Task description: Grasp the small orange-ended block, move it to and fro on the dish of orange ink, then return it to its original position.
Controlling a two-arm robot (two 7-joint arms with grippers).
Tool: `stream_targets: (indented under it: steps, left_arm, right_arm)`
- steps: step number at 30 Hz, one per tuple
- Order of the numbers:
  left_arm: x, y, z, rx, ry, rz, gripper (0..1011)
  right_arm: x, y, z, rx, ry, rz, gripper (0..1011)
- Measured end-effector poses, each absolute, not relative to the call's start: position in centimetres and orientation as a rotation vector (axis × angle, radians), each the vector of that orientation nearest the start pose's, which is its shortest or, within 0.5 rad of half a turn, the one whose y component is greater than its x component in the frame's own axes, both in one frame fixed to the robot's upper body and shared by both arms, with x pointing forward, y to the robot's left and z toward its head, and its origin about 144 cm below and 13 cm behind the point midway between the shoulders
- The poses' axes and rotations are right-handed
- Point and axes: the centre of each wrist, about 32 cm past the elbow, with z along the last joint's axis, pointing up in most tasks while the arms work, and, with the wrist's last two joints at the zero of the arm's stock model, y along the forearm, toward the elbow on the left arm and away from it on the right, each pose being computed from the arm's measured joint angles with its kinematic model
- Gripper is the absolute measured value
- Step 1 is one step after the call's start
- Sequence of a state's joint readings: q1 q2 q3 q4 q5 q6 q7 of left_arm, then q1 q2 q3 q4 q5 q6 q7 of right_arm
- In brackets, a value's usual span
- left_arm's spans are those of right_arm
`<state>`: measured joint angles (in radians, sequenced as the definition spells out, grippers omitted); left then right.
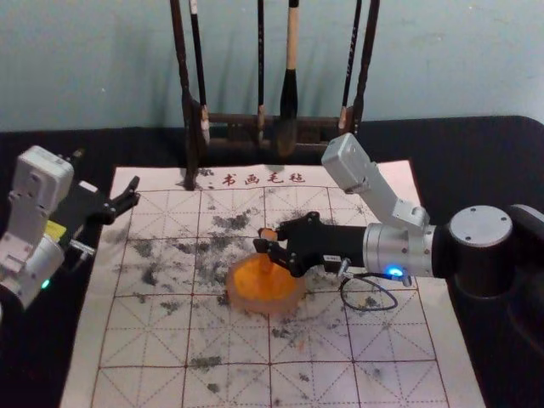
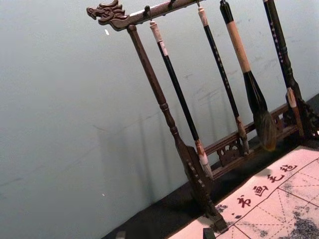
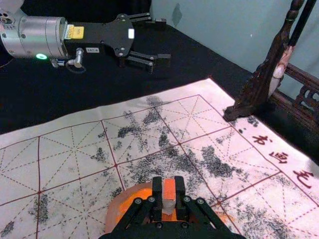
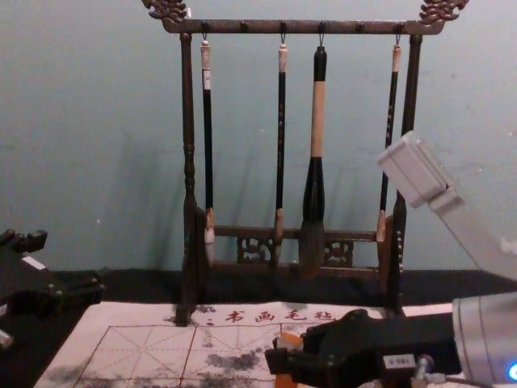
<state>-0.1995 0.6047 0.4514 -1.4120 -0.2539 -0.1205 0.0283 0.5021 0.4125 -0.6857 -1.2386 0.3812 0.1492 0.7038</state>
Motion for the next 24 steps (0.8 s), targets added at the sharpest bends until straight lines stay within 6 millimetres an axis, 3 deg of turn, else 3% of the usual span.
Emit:
stream_targets:
  steps: [24]
  left_arm:
    - [48.86, 30.97, 113.98, 0.304, -0.285, 1.248, 1001]
  right_arm:
    - [54.91, -21.58, 116.24, -0.369, 0.063, -0.433, 116]
